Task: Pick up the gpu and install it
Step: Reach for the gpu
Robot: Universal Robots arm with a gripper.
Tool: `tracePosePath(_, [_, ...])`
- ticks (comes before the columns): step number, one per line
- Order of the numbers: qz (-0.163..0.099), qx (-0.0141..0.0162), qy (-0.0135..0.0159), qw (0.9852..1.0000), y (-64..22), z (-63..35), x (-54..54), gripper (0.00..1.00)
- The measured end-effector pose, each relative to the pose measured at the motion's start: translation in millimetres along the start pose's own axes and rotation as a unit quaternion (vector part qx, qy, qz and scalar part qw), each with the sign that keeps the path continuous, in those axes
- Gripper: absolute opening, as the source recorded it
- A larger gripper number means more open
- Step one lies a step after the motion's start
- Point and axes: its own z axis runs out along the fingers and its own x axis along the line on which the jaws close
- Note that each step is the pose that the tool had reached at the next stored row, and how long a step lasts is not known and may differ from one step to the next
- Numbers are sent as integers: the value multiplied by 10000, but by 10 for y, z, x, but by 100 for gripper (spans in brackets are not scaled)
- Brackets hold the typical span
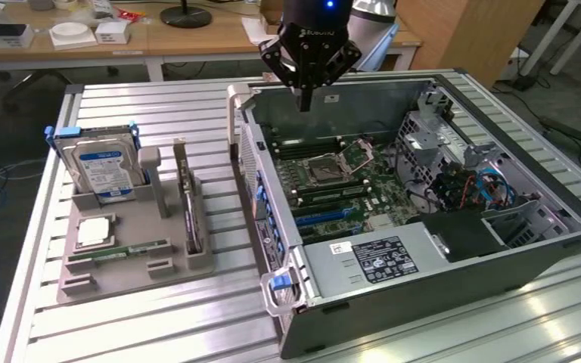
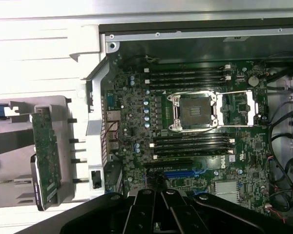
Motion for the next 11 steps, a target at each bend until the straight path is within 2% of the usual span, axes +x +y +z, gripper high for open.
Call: tracePosePath(11, [0,0,0,10000,-10,-3,128,10])
